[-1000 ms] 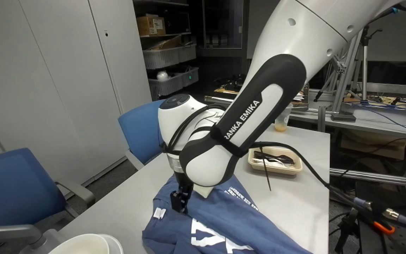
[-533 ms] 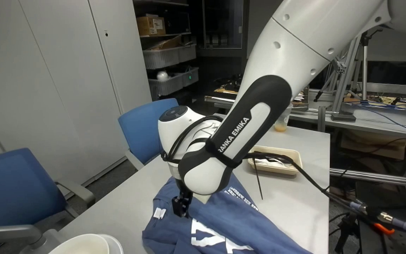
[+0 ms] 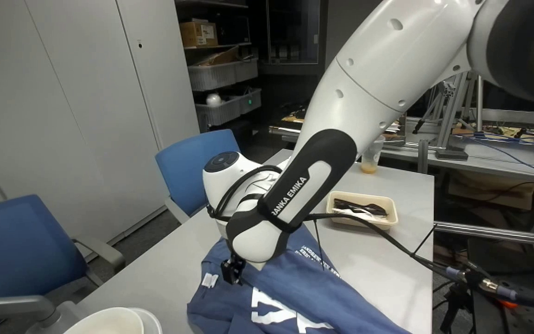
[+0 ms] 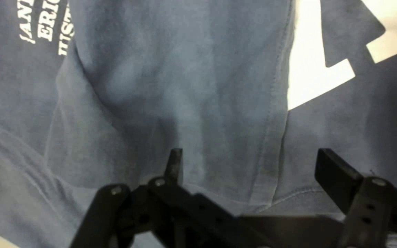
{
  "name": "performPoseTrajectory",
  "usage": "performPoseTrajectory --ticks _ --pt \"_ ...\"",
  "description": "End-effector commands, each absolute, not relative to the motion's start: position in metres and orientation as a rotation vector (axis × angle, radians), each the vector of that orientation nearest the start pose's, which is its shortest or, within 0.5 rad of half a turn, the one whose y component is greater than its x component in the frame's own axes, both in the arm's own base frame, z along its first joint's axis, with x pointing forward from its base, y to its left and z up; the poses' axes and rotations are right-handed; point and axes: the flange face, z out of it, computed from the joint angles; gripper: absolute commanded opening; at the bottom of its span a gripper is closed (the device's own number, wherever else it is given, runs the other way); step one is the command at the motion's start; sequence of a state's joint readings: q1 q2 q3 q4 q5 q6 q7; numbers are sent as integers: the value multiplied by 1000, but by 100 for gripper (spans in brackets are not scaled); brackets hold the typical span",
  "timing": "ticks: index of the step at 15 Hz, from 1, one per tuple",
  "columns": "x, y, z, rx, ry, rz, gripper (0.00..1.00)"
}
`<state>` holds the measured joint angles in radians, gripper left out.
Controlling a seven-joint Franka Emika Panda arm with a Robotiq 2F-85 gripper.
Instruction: Unfold the T-shirt on the table
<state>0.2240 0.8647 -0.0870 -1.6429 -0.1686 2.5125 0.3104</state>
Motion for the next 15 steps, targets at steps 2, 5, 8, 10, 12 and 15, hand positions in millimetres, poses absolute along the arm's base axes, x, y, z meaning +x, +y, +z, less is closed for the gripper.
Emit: performPoseTrajectory --ticks 2,5,8,10,12,15 --pt "687 89 98 -3320 4 -56 90" --pt "691 83 93 -3322 21 -55 63" --pt "694 81 90 -3331 25 -57 39" --pt "695 80 90 -3334 28 -62 24" --pt "696 81 92 -3339 31 -62 8" --pt "696 78 96 -3353 44 -55 0"
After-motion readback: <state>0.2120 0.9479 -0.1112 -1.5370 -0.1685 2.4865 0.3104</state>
